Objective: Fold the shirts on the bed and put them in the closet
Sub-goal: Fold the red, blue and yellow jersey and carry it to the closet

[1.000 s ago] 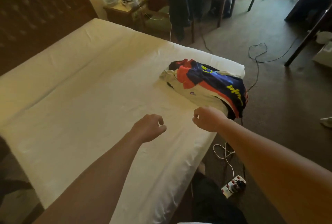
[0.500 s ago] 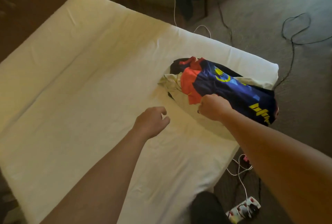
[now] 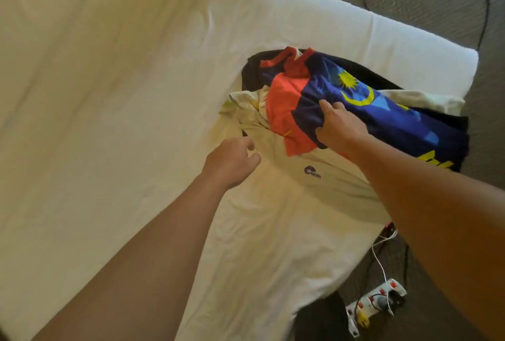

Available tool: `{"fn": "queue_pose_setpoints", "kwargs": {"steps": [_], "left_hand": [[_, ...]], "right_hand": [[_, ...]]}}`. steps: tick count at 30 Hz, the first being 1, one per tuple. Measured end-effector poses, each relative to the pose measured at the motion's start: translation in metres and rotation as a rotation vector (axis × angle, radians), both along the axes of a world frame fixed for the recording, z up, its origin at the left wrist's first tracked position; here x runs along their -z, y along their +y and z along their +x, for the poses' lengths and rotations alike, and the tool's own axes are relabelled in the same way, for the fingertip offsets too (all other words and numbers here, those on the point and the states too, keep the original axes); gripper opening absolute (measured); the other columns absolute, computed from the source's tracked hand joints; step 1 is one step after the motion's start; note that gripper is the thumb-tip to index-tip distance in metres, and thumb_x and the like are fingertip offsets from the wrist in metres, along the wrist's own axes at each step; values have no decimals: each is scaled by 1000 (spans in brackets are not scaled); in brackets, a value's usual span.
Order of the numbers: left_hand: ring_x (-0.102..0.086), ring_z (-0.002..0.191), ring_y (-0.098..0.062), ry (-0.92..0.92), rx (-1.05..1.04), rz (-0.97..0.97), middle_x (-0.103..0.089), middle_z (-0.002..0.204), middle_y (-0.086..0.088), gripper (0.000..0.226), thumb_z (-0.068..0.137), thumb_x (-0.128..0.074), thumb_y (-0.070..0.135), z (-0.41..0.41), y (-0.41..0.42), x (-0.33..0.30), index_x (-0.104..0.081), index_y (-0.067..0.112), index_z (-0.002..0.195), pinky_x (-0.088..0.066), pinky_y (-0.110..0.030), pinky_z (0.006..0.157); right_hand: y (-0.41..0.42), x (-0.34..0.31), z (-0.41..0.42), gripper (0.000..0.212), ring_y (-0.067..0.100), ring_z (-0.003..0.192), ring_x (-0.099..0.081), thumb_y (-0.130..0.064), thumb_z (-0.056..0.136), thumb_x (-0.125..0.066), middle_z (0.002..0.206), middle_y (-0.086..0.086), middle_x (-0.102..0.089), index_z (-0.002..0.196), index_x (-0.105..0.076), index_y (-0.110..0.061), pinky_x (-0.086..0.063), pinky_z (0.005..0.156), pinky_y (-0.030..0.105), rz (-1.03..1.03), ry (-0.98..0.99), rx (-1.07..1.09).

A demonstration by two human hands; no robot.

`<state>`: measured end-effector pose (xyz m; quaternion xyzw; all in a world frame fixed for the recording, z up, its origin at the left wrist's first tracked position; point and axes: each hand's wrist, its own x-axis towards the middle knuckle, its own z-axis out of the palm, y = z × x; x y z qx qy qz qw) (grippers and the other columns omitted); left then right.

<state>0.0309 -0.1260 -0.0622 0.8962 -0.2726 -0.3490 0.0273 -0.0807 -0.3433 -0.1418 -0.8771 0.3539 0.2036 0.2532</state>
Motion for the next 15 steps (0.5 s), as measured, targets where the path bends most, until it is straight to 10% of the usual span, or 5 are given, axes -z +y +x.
{"fn": "queue_pose_setpoints", "kwargs": {"steps": [10, 15], "left_hand": [[-63, 97, -22, 102, -40, 40, -66, 115, -1, 34, 95, -57, 45, -6, 24, 8, -65, 23, 119, -53, -39, 82], [-63, 96, -22, 98, -88, 8, -66, 114, -1, 32, 95, -58, 44, -12, 46, -27, -64, 24, 120, -53, -39, 83]], "right_hand": [[20, -16, 10, 37, 35, 123, -44, -35, 87, -61, 121, 10, -58, 120, -67, -17, -35, 99, 46, -238, 99, -231], [49, -74, 33, 30, 31, 89, -64, -37, 86, -64, 91, 9, -65, 99, -66, -10, -48, 72, 31, 204, 124, -97]]}}
